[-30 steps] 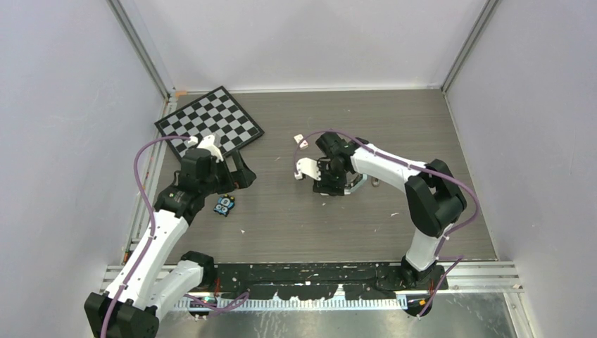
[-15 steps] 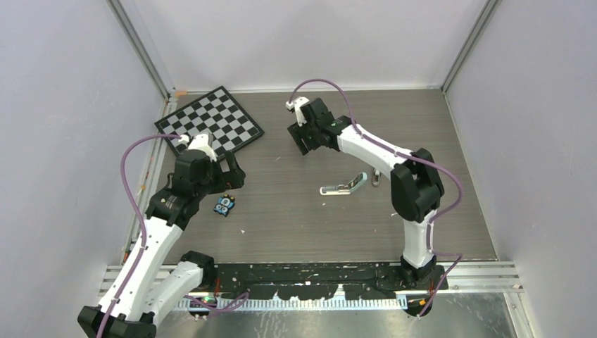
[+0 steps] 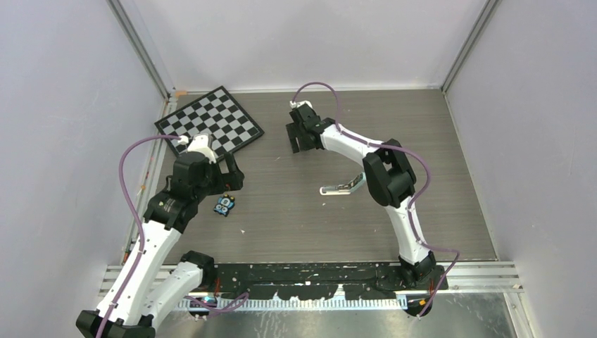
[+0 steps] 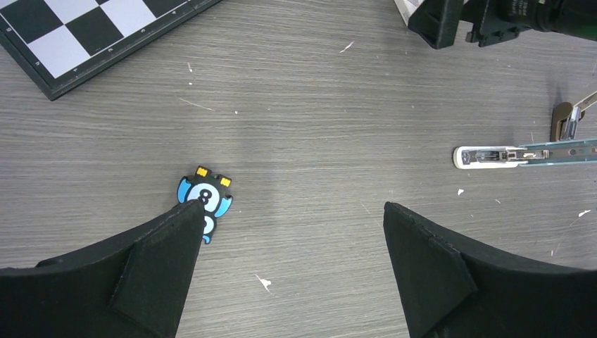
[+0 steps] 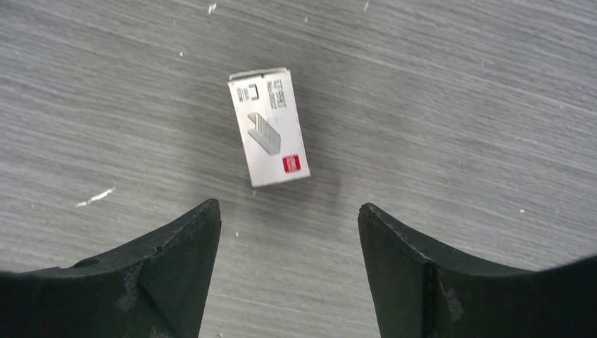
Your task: Load the staples into the stapler
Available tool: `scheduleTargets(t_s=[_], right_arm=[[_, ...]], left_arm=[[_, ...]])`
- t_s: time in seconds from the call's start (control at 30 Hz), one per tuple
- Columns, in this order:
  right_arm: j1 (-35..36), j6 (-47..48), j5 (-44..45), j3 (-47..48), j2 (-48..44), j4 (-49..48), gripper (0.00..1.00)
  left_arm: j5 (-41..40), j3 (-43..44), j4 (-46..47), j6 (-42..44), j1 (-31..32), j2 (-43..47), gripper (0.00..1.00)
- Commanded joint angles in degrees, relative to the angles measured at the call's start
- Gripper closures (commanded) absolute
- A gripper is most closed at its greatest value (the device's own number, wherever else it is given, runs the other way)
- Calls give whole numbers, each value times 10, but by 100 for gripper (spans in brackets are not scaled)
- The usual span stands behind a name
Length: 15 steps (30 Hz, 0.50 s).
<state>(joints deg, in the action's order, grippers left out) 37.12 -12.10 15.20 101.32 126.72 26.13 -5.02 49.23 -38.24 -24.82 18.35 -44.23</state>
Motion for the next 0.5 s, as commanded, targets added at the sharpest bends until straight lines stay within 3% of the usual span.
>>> scheduleTargets(t_s=[0.0, 0.3, 0.47], right_arm=[[2, -10, 23, 53, 20, -29, 24], [-5, 3, 25, 84, 66, -41, 25], [-7, 17, 15, 89, 76, -54, 31]], left_arm=[[-11, 9, 2, 11, 2, 7, 0], [-10, 6, 5, 9, 2, 9, 0], [-2, 1, 14, 8, 2, 12, 0]])
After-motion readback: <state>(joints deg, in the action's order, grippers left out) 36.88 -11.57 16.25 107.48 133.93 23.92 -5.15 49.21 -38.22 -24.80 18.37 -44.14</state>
